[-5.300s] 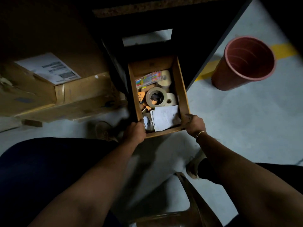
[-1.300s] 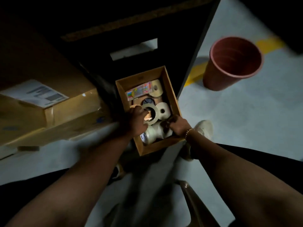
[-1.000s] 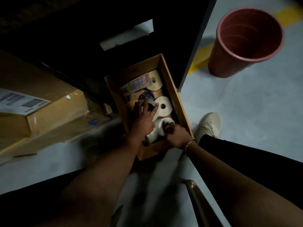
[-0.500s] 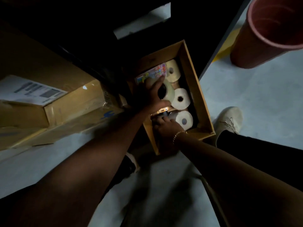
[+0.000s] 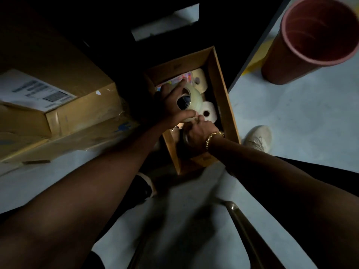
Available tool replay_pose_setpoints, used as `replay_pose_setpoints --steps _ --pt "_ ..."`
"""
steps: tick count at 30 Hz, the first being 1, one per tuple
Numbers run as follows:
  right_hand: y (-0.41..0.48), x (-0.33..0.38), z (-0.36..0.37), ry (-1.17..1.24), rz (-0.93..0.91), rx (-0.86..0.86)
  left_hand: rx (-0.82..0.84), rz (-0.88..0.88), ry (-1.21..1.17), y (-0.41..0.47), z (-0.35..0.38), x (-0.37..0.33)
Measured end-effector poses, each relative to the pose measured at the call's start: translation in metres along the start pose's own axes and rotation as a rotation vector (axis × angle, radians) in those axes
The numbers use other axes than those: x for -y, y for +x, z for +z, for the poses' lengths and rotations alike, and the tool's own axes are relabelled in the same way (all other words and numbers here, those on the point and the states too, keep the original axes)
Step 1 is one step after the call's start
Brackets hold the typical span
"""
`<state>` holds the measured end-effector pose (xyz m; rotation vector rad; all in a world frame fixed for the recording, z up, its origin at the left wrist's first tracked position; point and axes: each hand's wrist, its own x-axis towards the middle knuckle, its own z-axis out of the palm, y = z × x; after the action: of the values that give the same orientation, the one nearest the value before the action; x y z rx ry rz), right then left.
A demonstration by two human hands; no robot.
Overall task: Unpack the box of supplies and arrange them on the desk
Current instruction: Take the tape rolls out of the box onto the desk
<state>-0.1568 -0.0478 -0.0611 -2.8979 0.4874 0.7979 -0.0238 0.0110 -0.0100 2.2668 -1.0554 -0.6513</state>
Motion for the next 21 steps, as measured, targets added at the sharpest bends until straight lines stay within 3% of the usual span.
replay_pose_setpoints --steps 5,10,21 --pt "-0.05 -0.035 -0.026 0.187 0.111 -0.027 0.026 -0.036 0.063 -0.016 -0.026 -0.023" --pt "-0.095 -0.036 -0.064 0.174 0.096 -0.206 0.009 -0.003 0.155 -0.047 -0.07 -0.053" --pt "-0.219 -0.039 -0.165 0.128 0.108 -0.532 -0.176 0.251 0.424 -0.162 -0.182 -0.127"
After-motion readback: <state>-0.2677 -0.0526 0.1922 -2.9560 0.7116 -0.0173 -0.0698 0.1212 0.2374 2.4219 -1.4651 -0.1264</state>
